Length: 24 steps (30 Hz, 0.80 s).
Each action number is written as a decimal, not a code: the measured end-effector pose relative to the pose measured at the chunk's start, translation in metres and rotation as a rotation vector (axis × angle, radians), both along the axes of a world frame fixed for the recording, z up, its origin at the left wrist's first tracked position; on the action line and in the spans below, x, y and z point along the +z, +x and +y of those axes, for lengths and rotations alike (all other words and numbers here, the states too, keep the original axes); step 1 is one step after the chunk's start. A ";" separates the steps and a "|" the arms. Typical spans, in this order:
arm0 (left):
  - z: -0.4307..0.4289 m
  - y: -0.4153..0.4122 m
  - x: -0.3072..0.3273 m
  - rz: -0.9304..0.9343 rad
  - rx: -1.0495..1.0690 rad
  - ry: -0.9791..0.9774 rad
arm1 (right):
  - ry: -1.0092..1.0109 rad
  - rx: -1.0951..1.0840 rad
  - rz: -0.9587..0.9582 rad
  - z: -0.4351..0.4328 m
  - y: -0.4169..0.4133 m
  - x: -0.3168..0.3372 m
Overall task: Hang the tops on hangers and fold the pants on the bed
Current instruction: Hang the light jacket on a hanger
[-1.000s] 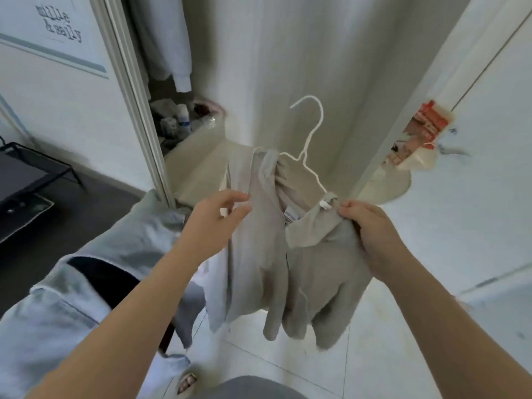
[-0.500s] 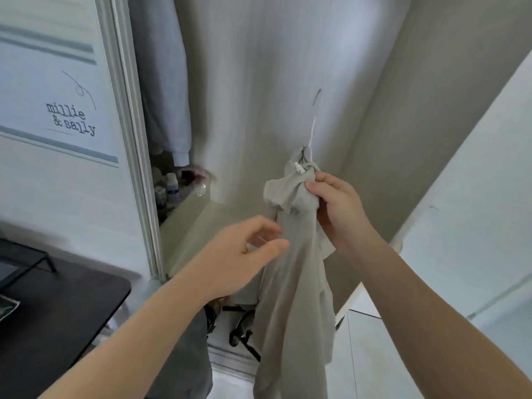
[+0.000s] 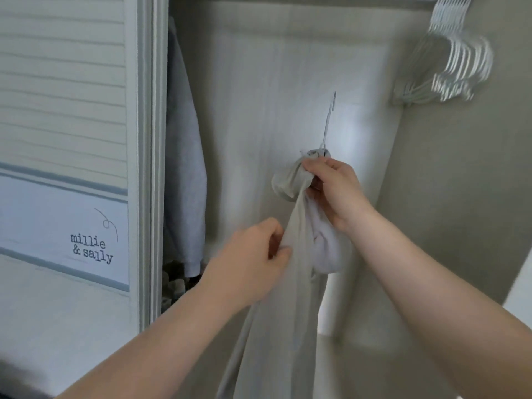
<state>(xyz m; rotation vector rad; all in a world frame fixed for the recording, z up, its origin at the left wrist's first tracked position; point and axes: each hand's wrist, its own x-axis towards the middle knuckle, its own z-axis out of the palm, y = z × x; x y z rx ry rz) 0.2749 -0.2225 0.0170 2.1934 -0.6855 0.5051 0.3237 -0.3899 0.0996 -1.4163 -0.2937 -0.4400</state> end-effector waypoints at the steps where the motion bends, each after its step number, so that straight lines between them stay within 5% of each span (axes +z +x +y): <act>1: -0.002 0.009 0.012 -0.039 0.016 0.004 | -0.012 0.010 -0.028 0.001 0.010 0.015; 16: -0.026 0.158 0.172 -0.322 0.310 0.122 | -0.161 -0.047 -0.367 0.000 0.152 0.239; 24: -0.025 0.205 0.207 -0.407 0.470 0.211 | -0.196 -0.157 -0.316 -0.023 0.209 0.299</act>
